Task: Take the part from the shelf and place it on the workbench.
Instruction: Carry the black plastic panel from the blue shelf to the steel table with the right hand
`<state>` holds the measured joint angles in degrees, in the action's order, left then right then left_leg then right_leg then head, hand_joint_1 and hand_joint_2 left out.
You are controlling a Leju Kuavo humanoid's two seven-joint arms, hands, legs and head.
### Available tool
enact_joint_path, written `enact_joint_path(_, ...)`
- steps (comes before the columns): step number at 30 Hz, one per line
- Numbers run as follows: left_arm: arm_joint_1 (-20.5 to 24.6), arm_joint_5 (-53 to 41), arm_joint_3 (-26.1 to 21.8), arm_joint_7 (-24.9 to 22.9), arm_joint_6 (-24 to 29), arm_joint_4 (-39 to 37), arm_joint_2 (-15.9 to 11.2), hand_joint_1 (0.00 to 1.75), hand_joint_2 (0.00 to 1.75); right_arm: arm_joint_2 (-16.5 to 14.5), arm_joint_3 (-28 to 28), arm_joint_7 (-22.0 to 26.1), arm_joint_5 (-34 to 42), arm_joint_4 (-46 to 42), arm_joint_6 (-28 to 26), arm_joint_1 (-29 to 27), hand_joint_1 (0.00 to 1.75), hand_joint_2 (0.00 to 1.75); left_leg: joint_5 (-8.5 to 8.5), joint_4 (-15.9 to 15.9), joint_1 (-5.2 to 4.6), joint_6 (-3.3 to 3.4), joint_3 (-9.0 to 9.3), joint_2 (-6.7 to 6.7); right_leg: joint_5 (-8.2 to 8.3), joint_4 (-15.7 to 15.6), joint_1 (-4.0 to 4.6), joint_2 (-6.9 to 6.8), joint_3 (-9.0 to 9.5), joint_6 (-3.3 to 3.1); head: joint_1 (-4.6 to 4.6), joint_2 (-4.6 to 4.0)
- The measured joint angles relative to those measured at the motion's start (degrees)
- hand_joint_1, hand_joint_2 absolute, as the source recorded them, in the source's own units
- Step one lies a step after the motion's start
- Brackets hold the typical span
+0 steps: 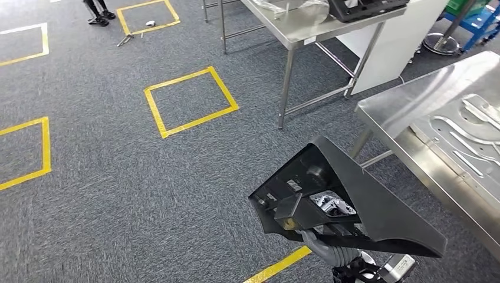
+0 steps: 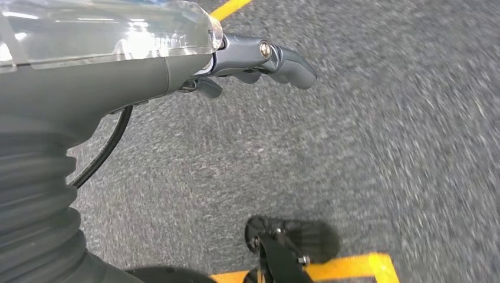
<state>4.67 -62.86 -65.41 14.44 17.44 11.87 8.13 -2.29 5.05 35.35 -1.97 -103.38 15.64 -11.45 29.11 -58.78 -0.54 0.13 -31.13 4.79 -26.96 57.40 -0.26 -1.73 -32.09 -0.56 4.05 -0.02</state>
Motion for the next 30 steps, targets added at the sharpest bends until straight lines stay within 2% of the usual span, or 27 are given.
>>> enact_joint_path(1,-0.01,-0.31,0.10,0.09,-0.10,0.00,0.03,0.00,1.75,0.07,-0.16,0.02,0.14,-0.21,-0.33,-0.31,1.75,1.75,1.55,-2.21,0.15,-0.29,-0.84,-1.29,0.21,-0.17,-0.23,0.59,0.00,-0.31,0.00,0.00)
enact_joint_path(2,-0.05,-0.61,0.21,0.14,-0.21,0.00,0.04,0.00,1.75,0.10,-0.37,0.04,0.24,-0.48,-0.58,-0.62,1.75,1.75,3.56,-5.60,0.40,-0.53,-2.20,-2.76,0.32,-0.19,-0.27,1.16,-0.10,-0.49,0.01,0.00)
enact_joint_path(3,-0.13,-0.91,0.35,0.16,-0.32,0.00,0.05,0.00,1.75,0.12,-0.62,0.05,0.27,-0.75,-0.77,-0.94,1.75,1.75,5.62,-9.64,0.57,-0.71,-3.87,-3.63,0.40,-0.17,-0.29,1.80,-0.20,-0.61,0.00,0.00)
enact_joint_path(4,-0.22,-1.19,0.53,0.16,-0.43,0.00,0.08,0.00,1.75,0.13,-0.88,0.05,0.29,-1.01,-0.89,-1.33,1.75,1.75,7.09,-13.30,0.73,-0.87,-5.40,-4.00,0.44,-0.13,-0.28,2.49,-0.26,-0.66,0.00,0.00)
enact_joint_path(5,-0.26,-1.40,0.75,0.16,-0.50,0.00,0.09,0.00,1.75,0.15,-1.14,0.06,0.29,-1.23,-0.94,-1.73,1.75,1.75,7.54,-15.44,0.89,-1.00,-6.27,-4.15,0.48,-0.06,-0.28,3.24,-0.29,-0.67,0.01,0.00)
enact_joint_path(6,-0.26,-1.59,0.97,0.17,-0.57,0.00,0.10,0.00,1.75,0.16,-1.36,0.06,0.29,-1.39,-0.97,-2.06,1.75,1.75,6.81,-15.37,1.05,-1.10,-6.16,-4.21,0.49,0.02,-0.30,4.00,-0.30,-0.64,0.00,0.00)
enact_joint_path(7,-0.23,-1.71,1.15,0.18,-0.61,0.00,0.11,0.00,1.75,0.16,-1.54,0.06,0.29,-1.55,-0.97,-2.31,1.75,1.75,5.06,-13.05,1.22,-1.16,-5.02,-4.40,0.48,0.15,-0.34,4.80,-0.28,-0.55,0.00,0.00)
enact_joint_path(8,-0.16,-1.81,1.27,0.19,-0.66,0.00,0.11,0.00,1.75,0.17,-1.72,0.06,0.29,-1.76,-0.97,-2.50,1.75,1.75,2.76,-9.00,1.44,-1.20,-3.11,-5.17,0.43,0.33,-0.40,5.58,-0.29,-0.38,0.01,0.00)
enact_joint_path(9,-0.10,-1.91,1.31,0.20,-0.71,0.00,0.11,0.00,1.75,0.17,-1.91,0.06,0.30,-2.01,-0.97,-2.65,1.75,1.75,1.14,-4.94,1.65,-1.18,-1.25,-6.80,0.37,0.59,-0.39,6.28,-0.40,-0.10,0.00,0.00)
enact_joint_path(10,-0.06,-1.99,1.34,0.24,-0.76,0.00,0.11,0.00,1.75,0.19,-2.09,0.07,0.29,-2.28,-0.97,-2.76,1.75,1.75,0.11,-1.81,1.80,-1.12,0.15,-8.29,0.36,0.85,-0.39,6.96,-0.63,0.26,0.00,0.00)
enact_joint_path(11,-0.05,-2.05,1.37,0.27,-0.82,0.00,0.11,0.00,1.75,0.21,-2.24,0.07,0.30,-2.53,-0.98,-2.86,1.75,1.75,-0.24,0.01,1.83,-1.02,0.89,-9.49,0.43,1.02,-0.45,7.57,-0.96,0.68,0.00,0.00)
enact_joint_path(12,-0.04,-2.08,1.42,0.30,-0.87,0.00,0.10,0.00,1.75,0.23,-2.37,0.08,0.30,-2.71,-1.00,-2.97,1.75,1.75,-0.05,0.46,1.74,-0.81,1.00,-9.94,0.61,1.05,-0.51,8.21,-1.29,1.15,0.00,0.00)
enact_joint_path(13,-0.03,-2.13,1.50,0.32,-0.92,0.00,0.10,0.00,1.75,0.25,-2.49,0.08,0.29,-2.85,-1.05,-3.11,1.75,1.75,-0.19,0.61,1.64,-0.52,0.97,-9.37,0.86,0.97,-0.63,8.87,-1.59,1.61,0.00,0.00)
enact_joint_path(14,0.02,-2.25,1.61,0.27,-0.98,0.00,0.10,0.00,1.75,0.28,-2.66,0.08,0.30,-2.98,-1.15,-3.32,1.75,1.75,-0.42,0.82,1.65,-0.10,0.97,-8.64,0.89,1.04,-0.77,8.89,-1.80,1.96,0.00,0.00)
enact_joint_path(15,0.08,-2.43,1.78,0.18,-1.06,0.00,0.11,0.00,1.75,0.32,-2.89,0.08,0.30,-3.12,-1.31,-3.52,1.75,1.75,-0.66,1.08,1.69,0.37,0.99,-7.95,0.43,1.65,-0.72,8.05,-2.20,2.22,-0.01,0.00)
enact_joint_path(16,0.14,-2.71,2.01,0.01,-1.17,0.00,0.13,0.00,1.75,0.35,-3.12,0.08,0.30,-3.24,-1.49,-3.63,1.75,1.75,-0.89,1.37,1.73,0.77,1.00,-7.18,-0.73,3.36,-0.67,6.59,-3.04,2.40,-0.01,0.00)
enact_joint_path(18,0.14,-3.24,2.50,-0.50,-1.39,0.00,0.13,0.00,1.75,0.39,-3.48,0.08,0.31,-3.49,-1.73,-3.69,1.75,1.75,-1.05,1.60,1.55,1.24,0.93,-5.57,-4.52,10.16,-0.53,3.37,-6.17,2.67,-0.01,0.00)
enact_joint_path(20,0.07,-3.57,2.75,-0.94,-1.49,0.00,0.10,0.00,1.75,0.39,-3.63,0.08,0.31,-3.62,-1.77,-3.75,1.75,1.75,-1.00,1.58,1.34,1.37,0.85,-4.04,-7.17,16.89,-0.60,2.41,-9.25,2.94,-0.01,0.00)
enact_joint_path(21,0.05,-3.64,2.77,-1.04,-1.50,0.00,0.09,0.00,1.75,0.39,-3.66,0.08,0.31,-3.65,-1.76,-3.79,1.75,1.75,-0.97,1.57,1.30,1.41,0.83,-3.60,-7.62,18.50,-0.63,2.32,-9.99,3.01,-0.01,0.00)
enact_joint_path(27,0.06,-3.66,2.77,-1.12,-1.51,0.00,0.09,0.00,1.75,0.39,-3.69,0.08,0.31,-3.66,-1.76,-3.82,1.75,1.75,-0.96,1.57,1.28,1.42,0.83,-3.26,-7.55,19.05,-0.65,2.28,-10.21,3.06,-0.01,0.00)
enact_joint_path(29,0.13,-3.67,2.80,-1.19,-1.52,0.00,0.09,0.00,1.75,0.39,-3.75,0.08,0.31,-3.67,-1.77,-3.85,1.75,1.75,-0.92,1.57,1.25,1.40,0.88,-2.73,-6.47,17.80,-0.66,2.15,-9.50,3.08,-0.01,0.00)
enact_joint_path(30,0.21,-3.67,2.85,-1.25,-1.52,0.00,0.09,0.00,1.75,0.39,-3.81,0.07,0.30,-3.71,-1.77,-3.86,1.75,1.75,-0.86,1.57,1.24,1.35,0.95,-2.28,-5.08,15.40,-0.65,1.89,-8.16,3.03,-0.01,0.00)
